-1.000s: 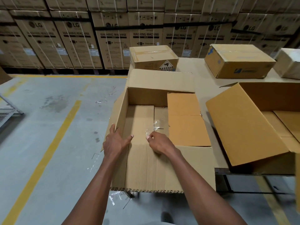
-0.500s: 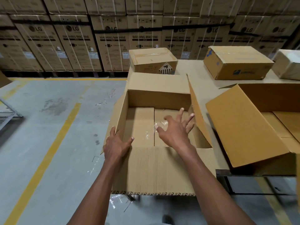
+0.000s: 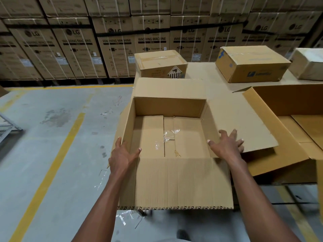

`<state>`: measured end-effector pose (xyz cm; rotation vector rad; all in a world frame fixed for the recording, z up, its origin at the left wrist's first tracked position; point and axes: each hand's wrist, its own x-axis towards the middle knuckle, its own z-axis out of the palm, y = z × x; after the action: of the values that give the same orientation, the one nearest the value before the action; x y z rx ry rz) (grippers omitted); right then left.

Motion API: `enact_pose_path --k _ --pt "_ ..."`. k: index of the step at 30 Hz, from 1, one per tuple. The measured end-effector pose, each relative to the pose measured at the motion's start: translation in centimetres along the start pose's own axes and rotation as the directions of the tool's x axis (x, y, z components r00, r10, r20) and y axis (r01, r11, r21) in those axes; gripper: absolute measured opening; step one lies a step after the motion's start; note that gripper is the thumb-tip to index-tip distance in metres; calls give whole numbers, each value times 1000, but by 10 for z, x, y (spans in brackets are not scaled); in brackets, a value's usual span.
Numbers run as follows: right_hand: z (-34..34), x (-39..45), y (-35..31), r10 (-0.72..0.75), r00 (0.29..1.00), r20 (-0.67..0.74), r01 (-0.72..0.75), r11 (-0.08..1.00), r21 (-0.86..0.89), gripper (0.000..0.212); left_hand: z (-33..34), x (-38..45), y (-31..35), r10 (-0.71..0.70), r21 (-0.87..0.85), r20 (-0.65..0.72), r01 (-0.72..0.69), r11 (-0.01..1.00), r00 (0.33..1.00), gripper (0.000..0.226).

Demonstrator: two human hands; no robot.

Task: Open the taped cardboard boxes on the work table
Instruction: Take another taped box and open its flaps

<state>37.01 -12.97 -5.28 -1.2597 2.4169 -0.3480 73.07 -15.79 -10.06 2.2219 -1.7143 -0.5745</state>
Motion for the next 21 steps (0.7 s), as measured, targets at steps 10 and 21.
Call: enact_pose_path --k 10,21 --pt "21 -3 8 -27 998 52 30 997 -66 75 -2 -5 -6 -42 -40 -19 42 998 999 70" --pt "33 -15 10 -116 993 34 114 991 72 74 -12 -10 -32 -23 -100 -35 19 995 999 66"
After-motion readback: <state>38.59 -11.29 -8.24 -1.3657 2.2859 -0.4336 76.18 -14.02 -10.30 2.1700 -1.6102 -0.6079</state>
